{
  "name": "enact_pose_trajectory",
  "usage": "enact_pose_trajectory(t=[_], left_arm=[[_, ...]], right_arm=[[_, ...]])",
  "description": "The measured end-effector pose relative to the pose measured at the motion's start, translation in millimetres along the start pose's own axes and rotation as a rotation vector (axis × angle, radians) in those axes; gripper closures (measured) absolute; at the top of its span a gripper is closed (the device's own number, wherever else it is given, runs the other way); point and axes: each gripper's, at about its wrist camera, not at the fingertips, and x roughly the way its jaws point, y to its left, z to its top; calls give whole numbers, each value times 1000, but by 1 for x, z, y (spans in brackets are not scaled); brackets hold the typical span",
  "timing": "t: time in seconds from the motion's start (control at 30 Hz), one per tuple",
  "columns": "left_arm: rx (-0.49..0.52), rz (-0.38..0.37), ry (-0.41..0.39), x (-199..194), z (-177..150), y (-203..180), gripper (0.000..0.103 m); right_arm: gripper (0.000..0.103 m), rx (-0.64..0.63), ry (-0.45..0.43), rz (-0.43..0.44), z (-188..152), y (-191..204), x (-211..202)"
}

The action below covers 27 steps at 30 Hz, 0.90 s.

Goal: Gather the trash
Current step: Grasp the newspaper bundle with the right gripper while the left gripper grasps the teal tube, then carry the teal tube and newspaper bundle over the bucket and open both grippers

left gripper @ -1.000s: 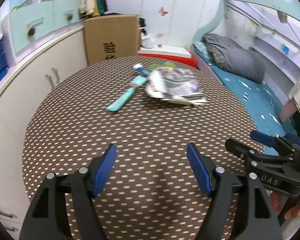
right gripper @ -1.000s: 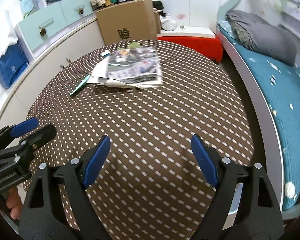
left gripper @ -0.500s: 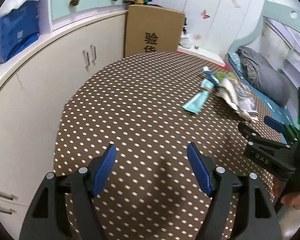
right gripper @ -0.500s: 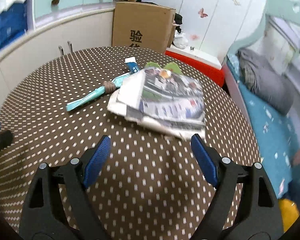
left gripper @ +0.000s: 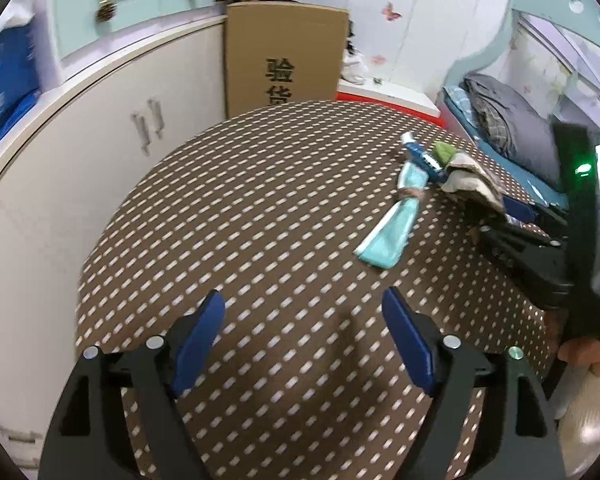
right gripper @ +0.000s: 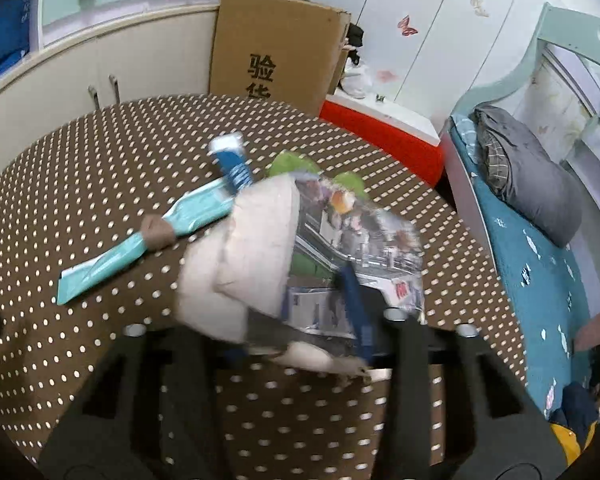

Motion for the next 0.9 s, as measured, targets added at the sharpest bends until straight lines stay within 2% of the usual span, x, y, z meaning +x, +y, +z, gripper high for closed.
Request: enact_pose_trajectory(t=[0.13, 0.3, 0.47, 0.5, 0.57, 0.6, 0.63, 0.77, 0.8, 0.83, 0.87, 0.9], left_arm=[[51, -34, 4, 14, 19, -22, 23], [109, -54, 18, 30, 35, -46, 23], [145, -81, 38, 45, 47, -63, 23], [158, -89, 44, 50, 50, -67, 23], [165, -75, 56, 58, 55, -70, 24], [170, -71, 51, 62, 58, -72, 24], [175, -69, 44, 65, 59, -73, 26], [180, -30, 49, 77, 58, -73, 50], [194, -25, 34, 77, 57, -75, 67], [205, -16, 27, 76, 56, -76, 74], [210, 4, 23, 76, 55, -76, 81], [201, 8, 27, 74, 55, -74, 84]], right_arm=[[83, 154, 13, 152, -1, -42, -20], [85, 276, 49, 295, -10, -87, -45], [85, 327, 63, 373, -12, -108, -47], [82, 332, 62, 389, -10, -109, -42], [60, 346, 64, 396, -10, -111, -35], [51, 345, 72, 342, -8, -106, -28], [51, 339, 75, 278, -7, -104, -18], [51, 335, 105, 240, -7, -103, 16], [57, 314, 82, 229, -6, -100, 19], [68, 289, 64, 222, -5, -97, 20], [70, 256, 52, 232, -4, -93, 20], [77, 248, 45, 228, -4, -93, 19]])
